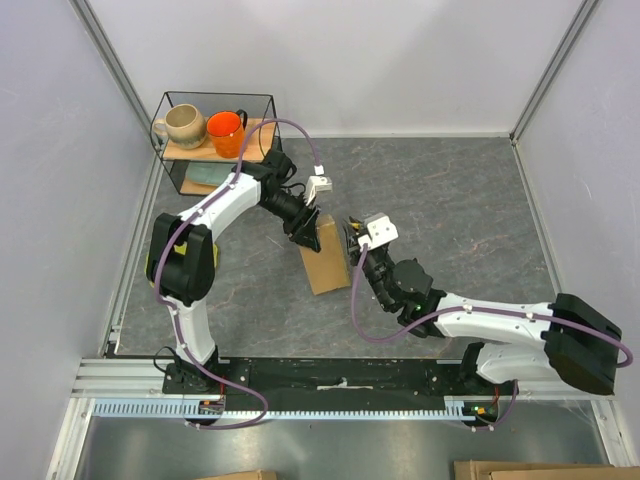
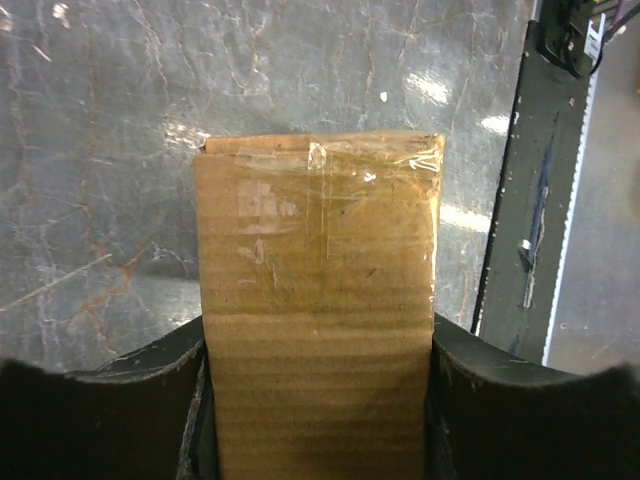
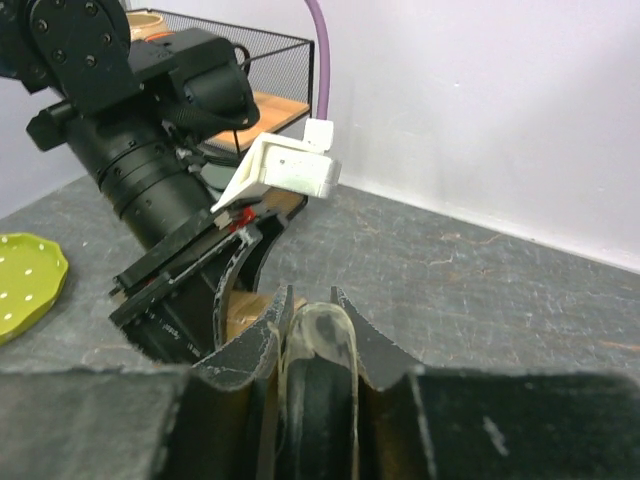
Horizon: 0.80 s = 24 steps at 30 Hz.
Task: Unpack the express box
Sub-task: Adjust the express box at the center of the board.
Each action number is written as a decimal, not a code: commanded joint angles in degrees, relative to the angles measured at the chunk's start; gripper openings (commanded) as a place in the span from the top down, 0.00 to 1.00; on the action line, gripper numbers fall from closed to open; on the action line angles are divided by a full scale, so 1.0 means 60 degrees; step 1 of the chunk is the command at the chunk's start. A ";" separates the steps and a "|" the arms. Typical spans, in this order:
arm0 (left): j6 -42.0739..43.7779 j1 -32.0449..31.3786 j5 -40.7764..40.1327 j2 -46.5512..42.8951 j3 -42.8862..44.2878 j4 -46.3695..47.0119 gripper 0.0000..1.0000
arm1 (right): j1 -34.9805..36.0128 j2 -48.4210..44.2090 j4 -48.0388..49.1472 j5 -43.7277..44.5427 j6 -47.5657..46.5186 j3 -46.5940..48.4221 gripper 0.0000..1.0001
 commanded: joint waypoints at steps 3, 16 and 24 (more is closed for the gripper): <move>0.0638 -0.0062 -0.0129 0.0139 -0.0297 -0.0526 0.85 | -0.0170 0.0886 0.1979 -0.0412 -0.0213 0.0097 1.00; -0.0943 -0.0121 -0.0876 -0.0534 -0.0941 0.0850 0.87 | -0.0170 0.1429 0.2140 -0.0588 0.0109 0.0112 1.00; -0.1017 -0.0194 -0.1022 -0.0652 -0.1102 0.0924 0.88 | -0.0287 0.2000 0.2463 -0.0559 0.0212 0.0126 1.00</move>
